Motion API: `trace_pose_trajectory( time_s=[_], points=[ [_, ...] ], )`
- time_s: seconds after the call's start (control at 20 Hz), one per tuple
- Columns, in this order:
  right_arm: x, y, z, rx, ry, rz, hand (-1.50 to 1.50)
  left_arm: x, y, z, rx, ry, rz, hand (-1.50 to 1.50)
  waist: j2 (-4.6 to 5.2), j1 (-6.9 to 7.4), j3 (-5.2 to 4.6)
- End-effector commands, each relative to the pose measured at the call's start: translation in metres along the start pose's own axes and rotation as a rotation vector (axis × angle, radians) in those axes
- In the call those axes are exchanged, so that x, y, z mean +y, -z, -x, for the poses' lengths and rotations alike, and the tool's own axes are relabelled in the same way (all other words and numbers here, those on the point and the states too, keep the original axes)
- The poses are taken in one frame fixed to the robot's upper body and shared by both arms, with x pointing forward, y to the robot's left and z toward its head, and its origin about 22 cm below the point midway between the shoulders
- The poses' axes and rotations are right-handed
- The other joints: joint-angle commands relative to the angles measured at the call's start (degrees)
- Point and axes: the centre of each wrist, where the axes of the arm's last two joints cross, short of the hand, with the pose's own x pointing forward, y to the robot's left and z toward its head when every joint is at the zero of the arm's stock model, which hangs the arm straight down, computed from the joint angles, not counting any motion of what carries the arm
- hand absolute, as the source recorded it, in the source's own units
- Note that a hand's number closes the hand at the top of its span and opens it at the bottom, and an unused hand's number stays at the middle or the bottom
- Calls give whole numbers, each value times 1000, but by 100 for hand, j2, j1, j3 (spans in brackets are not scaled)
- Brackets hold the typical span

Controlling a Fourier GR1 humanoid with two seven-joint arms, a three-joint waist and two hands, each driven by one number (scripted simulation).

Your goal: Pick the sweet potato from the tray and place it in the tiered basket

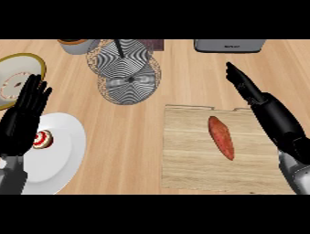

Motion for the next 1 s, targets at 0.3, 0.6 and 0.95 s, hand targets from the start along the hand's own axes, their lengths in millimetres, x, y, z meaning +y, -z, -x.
trace_pose_trajectory(
  time_s=[0.3, 0.6, 0.95],
  points=[
    [43, 32, 53, 333, -160, 159, -150, -60, -15, 36, 117, 74, 238, 0, 254, -27, -107],
    [112, 59, 88, 200, 285, 226, -150, -80, -3, 54, 136, 106, 241, 0, 205, -78, -68],
    [39, 65, 11, 260, -181, 113, -150, -68, -19, 54, 155, 102, 224, 0, 106, -221, -87]
  ],
)
